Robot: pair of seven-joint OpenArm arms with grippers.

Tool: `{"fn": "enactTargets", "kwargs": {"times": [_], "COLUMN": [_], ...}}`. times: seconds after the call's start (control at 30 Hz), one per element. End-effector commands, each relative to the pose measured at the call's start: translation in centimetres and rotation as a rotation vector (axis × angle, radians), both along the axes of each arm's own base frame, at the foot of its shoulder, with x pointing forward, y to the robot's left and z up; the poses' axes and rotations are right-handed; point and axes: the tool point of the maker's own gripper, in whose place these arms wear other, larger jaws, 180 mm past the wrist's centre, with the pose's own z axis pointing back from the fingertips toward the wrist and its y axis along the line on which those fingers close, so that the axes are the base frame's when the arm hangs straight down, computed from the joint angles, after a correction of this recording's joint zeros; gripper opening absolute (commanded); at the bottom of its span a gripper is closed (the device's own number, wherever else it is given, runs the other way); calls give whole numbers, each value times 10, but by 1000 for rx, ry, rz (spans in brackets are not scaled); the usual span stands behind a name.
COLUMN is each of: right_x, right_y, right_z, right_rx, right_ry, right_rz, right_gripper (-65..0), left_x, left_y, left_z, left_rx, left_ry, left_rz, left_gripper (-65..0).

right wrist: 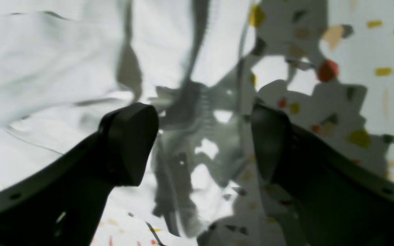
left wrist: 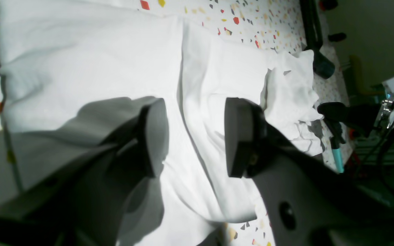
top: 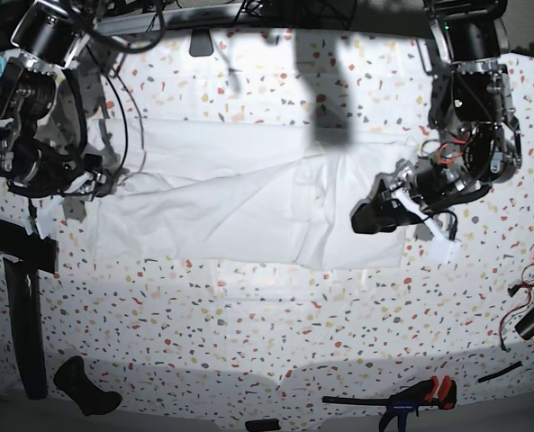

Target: Fold the T-shirt properly

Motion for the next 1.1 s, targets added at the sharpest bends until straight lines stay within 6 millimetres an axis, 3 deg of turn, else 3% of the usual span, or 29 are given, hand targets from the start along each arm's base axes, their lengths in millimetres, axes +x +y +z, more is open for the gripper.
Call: {"fn": "enactTargets", "kwargs": {"times": [0.0,0.13,0.23,0.37,0.47,0.6,0.7,0.9,1.07], "right_x": [11,19,21,24,25,19,14,15,15], "right_y": [-10,-22,-23,-24,-24,-13,0,18,20], "right_z": [20,32,33,32,18,-10,-20,-11,-9], "right_rx": [-30,-68,-70,-59,-6,105,188,305,322], "right_ry": [-63,-127,-138,-161,-161,-121,-99,-126,-129], "right_rz": [3,-11,-14,-25,-44,-15,21,54,58], "right_gripper": [-201,-201,-201,-201,-201,-201,-201,-201,-201], "left_x": [10,10,12,9,-2,-17,-25,-28,-28], "left_y": [0,2,13,24,26,27,28,28,28], "left_z": [18,15,1,-12,-24,-38,-43,-46,-46], "left_rx": [-18,0,104,171,193,197,188,188,188], "left_ry": [-64,-62,-59,-73,-46,-13,-3,6,6], "left_rz": [3,6,33,80,83,88,98,99,99], "left_gripper": [-381,-381,-381,-380,-381,-381,-381,-381,-381]}}
